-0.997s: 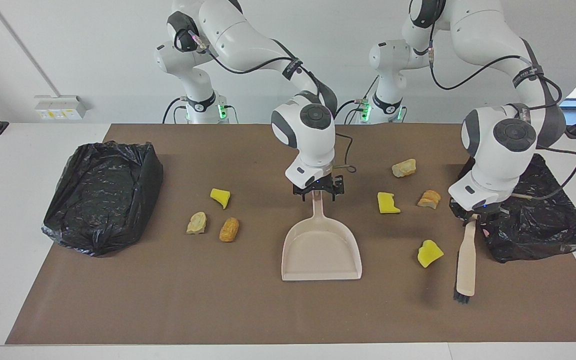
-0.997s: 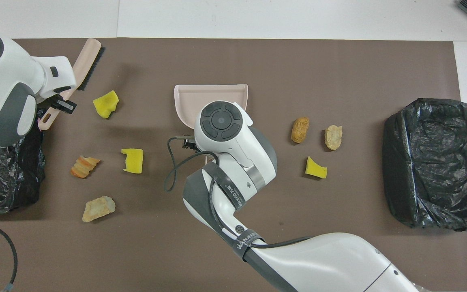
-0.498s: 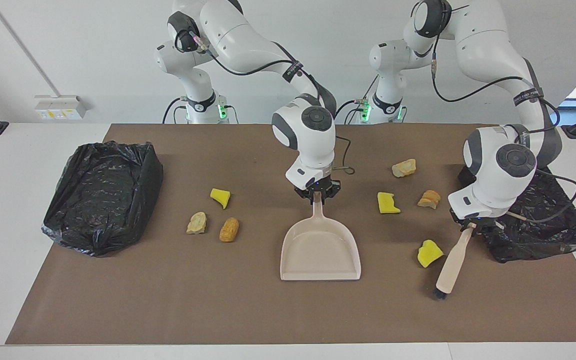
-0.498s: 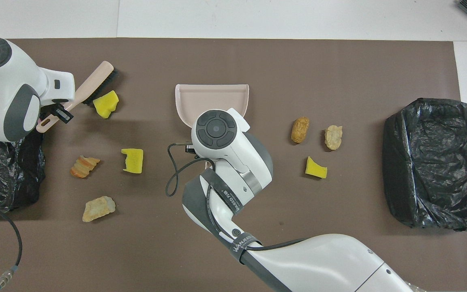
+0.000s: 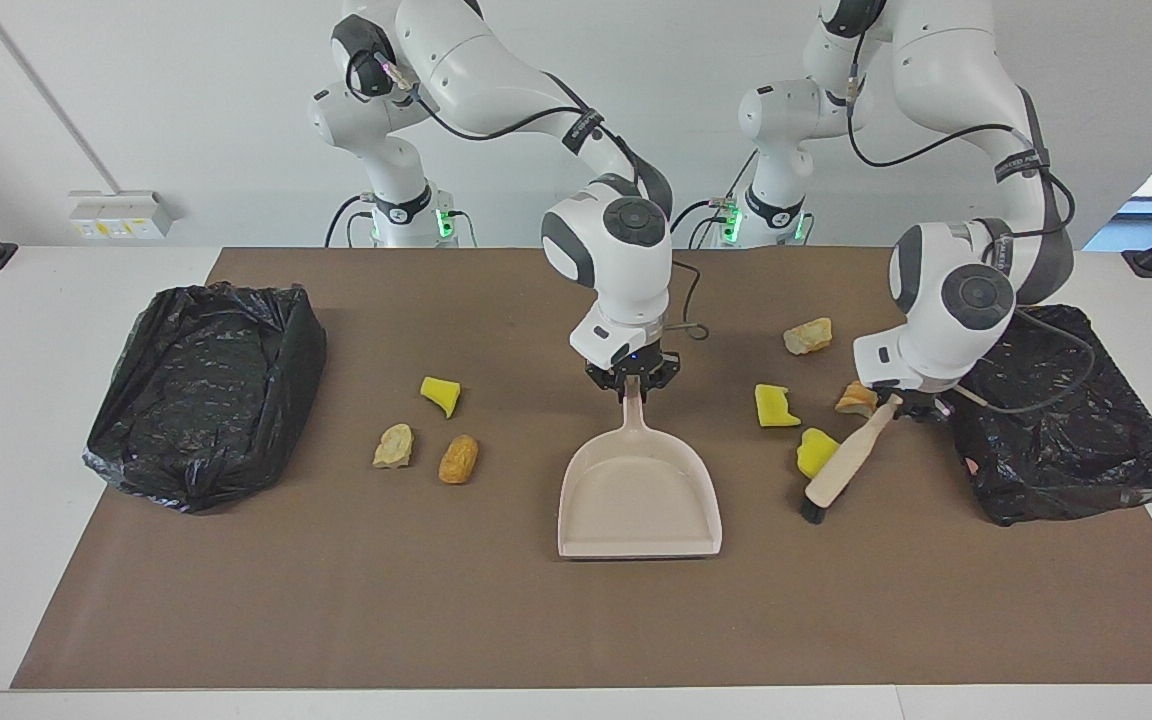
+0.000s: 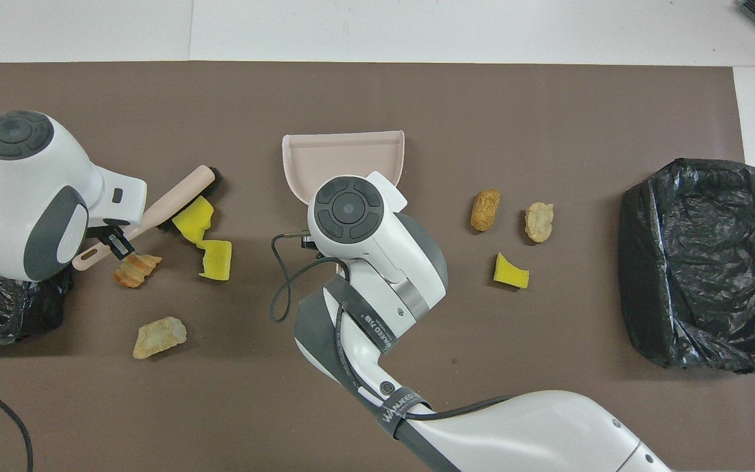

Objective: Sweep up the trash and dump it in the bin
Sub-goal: 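Sweep the pieces into the dustpan held by the right gripper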

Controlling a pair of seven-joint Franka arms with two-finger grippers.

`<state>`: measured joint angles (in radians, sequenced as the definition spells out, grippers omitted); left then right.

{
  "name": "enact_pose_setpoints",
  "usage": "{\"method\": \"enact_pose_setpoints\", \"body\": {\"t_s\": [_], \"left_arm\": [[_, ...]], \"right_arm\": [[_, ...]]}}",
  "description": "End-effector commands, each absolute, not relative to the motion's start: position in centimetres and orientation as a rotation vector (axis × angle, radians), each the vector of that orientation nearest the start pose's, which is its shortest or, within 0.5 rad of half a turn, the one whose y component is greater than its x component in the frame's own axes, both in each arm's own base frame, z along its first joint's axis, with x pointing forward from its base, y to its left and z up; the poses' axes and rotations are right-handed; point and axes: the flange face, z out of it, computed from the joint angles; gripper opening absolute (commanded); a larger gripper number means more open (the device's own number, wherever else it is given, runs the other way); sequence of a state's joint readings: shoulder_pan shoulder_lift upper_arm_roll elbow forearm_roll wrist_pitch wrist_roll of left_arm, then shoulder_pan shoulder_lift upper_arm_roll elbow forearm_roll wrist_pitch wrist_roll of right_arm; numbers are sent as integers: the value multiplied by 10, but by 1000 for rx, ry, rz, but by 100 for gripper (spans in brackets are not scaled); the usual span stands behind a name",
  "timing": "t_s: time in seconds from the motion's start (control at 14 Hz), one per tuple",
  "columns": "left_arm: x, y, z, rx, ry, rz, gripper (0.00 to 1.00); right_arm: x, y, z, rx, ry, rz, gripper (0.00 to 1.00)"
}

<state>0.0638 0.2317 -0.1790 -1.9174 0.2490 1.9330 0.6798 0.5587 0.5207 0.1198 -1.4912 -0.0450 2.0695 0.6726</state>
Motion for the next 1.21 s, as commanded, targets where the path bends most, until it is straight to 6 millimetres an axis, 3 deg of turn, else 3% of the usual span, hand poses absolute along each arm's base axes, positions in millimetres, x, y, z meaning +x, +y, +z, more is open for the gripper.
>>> {"method": "enact_pose_setpoints", "body": {"t_s": [0.0,0.14,0.28,0.43,0.71,0.85,1.0,1.14], "left_arm": [[527,-69,370,-2719,1294,474,0],[516,-68,399,-2774,1174,473,0],[506,-64,442,-2797,1055,363,0],[492,-50,461,-2848,828,394,0],[460,-36,451,-2893,149,405,0],[436,-32,436,-2875,-26,392,0],[428,-20,415,-2835,-341,370,0],[429,-22,386,-2824,-476,319,0]], "right_arm": [[540,399,398,-3102,-331,-52,0],[529,369,413,-3070,-621,-40,0],[515,340,423,-3050,-802,-7,0],[496,327,421,-3006,-1007,55,0],[475,317,410,-2739,-1618,113,0],[475,316,410,-2604,-1818,125,0],[471,322,401,-2510,-1935,153,0],[468,329,385,-2468,-1983,160,0]]}}
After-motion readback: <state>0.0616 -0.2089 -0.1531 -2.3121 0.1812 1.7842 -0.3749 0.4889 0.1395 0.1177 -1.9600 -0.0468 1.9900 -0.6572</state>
